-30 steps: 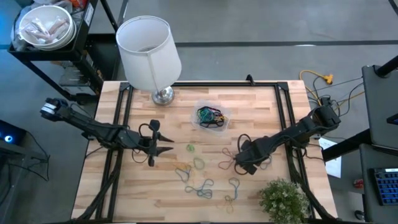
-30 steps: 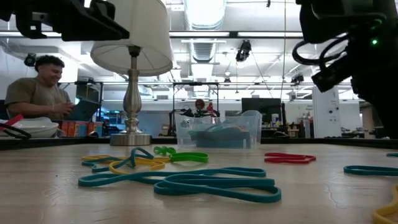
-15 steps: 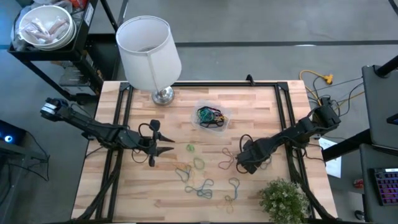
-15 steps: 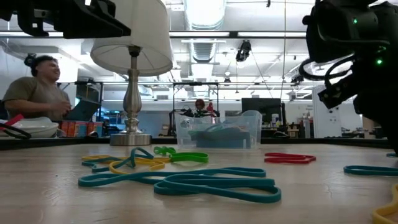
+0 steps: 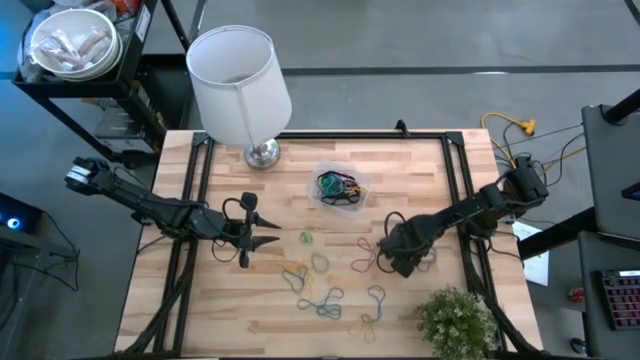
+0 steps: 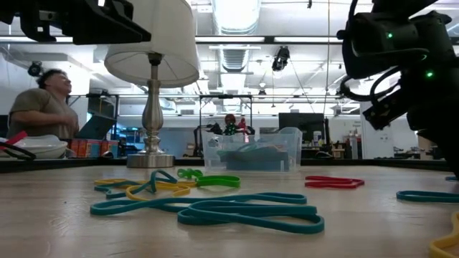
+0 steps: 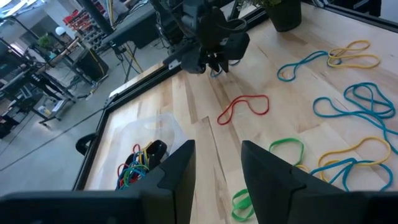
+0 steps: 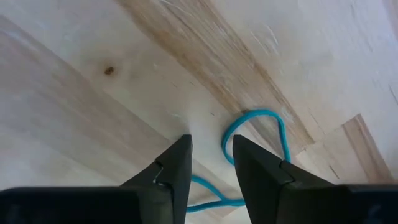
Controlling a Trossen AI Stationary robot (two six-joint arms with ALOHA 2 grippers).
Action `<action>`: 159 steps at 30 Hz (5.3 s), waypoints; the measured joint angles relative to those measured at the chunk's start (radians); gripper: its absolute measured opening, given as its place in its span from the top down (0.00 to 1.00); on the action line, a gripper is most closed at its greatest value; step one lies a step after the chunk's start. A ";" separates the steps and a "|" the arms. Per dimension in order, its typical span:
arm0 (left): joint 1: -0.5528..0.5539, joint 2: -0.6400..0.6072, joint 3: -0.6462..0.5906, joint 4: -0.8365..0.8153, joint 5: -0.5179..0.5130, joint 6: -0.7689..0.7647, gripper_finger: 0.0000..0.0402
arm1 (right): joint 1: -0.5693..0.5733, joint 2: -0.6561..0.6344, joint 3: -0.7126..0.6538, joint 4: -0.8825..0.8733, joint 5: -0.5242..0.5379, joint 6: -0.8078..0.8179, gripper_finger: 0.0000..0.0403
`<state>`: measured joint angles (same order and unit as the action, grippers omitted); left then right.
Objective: Pick and place rubber bands into bin
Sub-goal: Put the blue rubber bands into the bin, then put the green rubber bands into the bin
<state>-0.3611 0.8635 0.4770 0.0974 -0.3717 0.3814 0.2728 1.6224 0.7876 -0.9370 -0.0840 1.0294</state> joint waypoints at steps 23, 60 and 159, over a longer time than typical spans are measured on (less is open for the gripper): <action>0.001 0.000 0.000 -0.001 0.000 -0.005 0.72 | -0.005 -0.266 -0.255 0.196 0.040 0.139 0.75; 0.000 0.000 -0.002 0.000 0.000 -0.004 0.72 | 0.007 -0.265 -0.204 0.254 0.085 -0.096 0.98; 0.009 0.324 -0.076 0.210 0.089 0.021 0.72 | 0.038 0.120 0.633 0.216 0.575 -0.901 0.72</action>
<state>-0.3524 1.1874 0.4010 0.3070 -0.2827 0.4027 0.3111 1.7420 1.4201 -0.7208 0.4915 0.1287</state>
